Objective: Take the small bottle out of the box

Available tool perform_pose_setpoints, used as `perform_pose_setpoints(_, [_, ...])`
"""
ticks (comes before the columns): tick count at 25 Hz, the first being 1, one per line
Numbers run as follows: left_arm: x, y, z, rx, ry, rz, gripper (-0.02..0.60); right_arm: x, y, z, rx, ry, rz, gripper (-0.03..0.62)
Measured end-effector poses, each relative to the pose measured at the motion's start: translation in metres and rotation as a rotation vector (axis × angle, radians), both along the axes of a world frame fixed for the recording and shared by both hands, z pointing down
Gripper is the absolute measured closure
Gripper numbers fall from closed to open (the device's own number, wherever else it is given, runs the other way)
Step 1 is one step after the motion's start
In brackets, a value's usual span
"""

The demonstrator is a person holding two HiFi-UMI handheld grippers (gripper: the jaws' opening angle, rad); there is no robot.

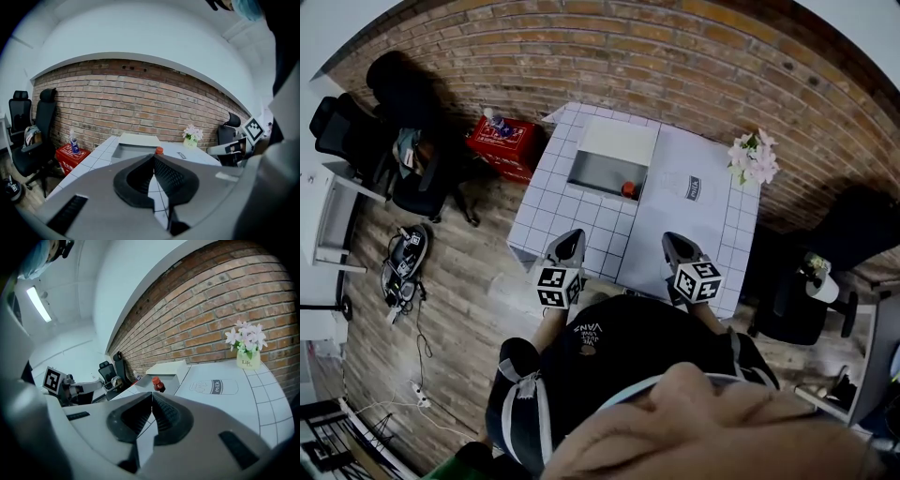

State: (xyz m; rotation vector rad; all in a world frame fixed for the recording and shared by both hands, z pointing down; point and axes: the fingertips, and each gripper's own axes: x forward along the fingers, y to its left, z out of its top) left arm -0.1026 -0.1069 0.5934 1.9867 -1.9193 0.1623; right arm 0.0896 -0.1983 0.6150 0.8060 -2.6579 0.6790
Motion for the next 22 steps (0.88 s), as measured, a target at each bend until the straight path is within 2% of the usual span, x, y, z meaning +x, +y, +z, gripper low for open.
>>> perform_pose_setpoints(8, [0.005,-0.028,0.009,0.000,-0.009,0.063,0.571,0.011,-0.012,0.003,0.005,0.017,0.033,0.591])
perform_pose_setpoints(22, [-0.025,-0.090,-0.001,0.000,-0.068,0.317,0.571,-0.012,-0.010,0.000,-0.029,-0.007,0.258,0.591])
